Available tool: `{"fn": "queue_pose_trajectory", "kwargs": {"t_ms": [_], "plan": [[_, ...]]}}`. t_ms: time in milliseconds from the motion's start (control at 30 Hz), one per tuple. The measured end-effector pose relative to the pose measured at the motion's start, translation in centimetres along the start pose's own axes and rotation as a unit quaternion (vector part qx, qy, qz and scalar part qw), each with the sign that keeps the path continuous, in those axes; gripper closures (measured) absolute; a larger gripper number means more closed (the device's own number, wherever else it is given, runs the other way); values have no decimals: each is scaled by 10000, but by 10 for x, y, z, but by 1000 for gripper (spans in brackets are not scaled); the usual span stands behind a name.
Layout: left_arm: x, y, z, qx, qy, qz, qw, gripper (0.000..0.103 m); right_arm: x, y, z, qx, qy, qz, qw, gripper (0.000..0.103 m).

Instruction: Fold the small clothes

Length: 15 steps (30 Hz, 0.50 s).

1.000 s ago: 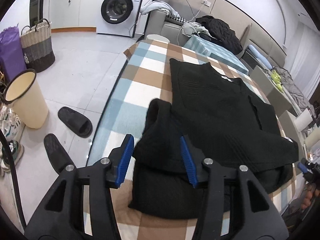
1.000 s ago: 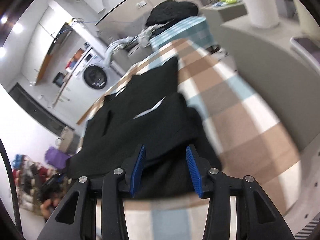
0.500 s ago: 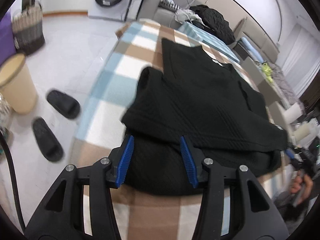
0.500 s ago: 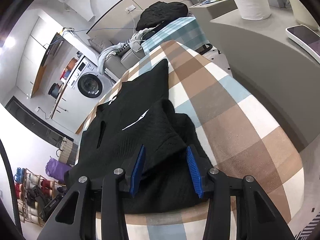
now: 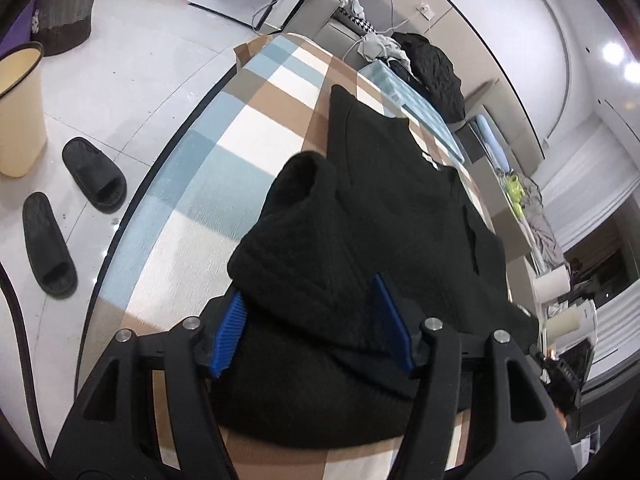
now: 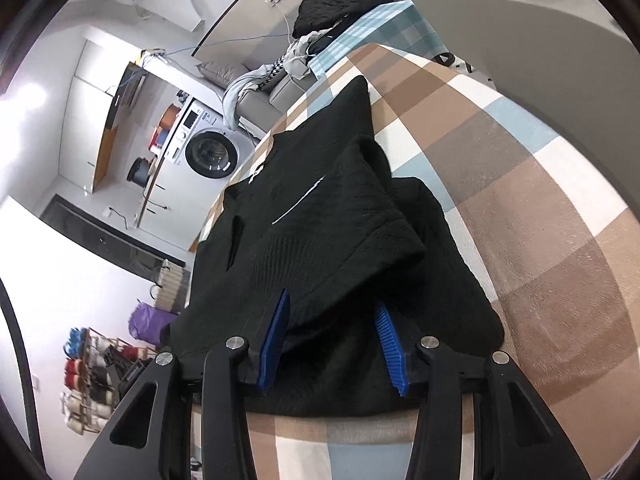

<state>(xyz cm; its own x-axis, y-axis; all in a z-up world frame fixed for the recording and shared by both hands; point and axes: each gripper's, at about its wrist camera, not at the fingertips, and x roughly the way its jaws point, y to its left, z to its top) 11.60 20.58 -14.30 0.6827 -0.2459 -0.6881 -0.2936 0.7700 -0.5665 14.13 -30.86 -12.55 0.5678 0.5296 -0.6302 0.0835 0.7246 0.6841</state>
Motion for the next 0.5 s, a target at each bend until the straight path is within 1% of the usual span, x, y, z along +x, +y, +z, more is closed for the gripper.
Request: {"fn": "queue_pose_trajectory", "kwargs": {"t_ms": [167,200,233,267,300,333,400,433,467,500], "plan": [[5,2,11,-208,-140,-148,9996,47,-1,-4,8,135,-169,231,9995,58],[7,2,13,-218,-165,-158,9995,54,-1,-5,11,149,-212,251,9993,58],[8,2,15,-236,-199,-118,9995,64,-1,-4,14,151,-243,215,9994,58],[9,2,18,-244,-221,-72,9994,69,0,-4,17,154,-278,177,9993,58],[10,2,18,-254,-237,-86,9994,81,1,-4,19,150,-304,149,9993,58],[12,2,21,-267,-226,-133,9993,89,2,-5,23,176,-340,77,9992,58],[15,-2,24,-231,-264,-137,9993,95,4,-5,28,216,-370,79,9991,58],[15,-4,25,-211,-270,-112,9994,96,5,-6,31,244,-403,63,9989,59],[15,-6,27,-193,-289,-117,9993,97,5,-5,34,268,-473,-12,9985,63],[15,-10,29,-158,-305,-145,9993,97,6,-2,37,183,-480,-82,9986,81]]}}
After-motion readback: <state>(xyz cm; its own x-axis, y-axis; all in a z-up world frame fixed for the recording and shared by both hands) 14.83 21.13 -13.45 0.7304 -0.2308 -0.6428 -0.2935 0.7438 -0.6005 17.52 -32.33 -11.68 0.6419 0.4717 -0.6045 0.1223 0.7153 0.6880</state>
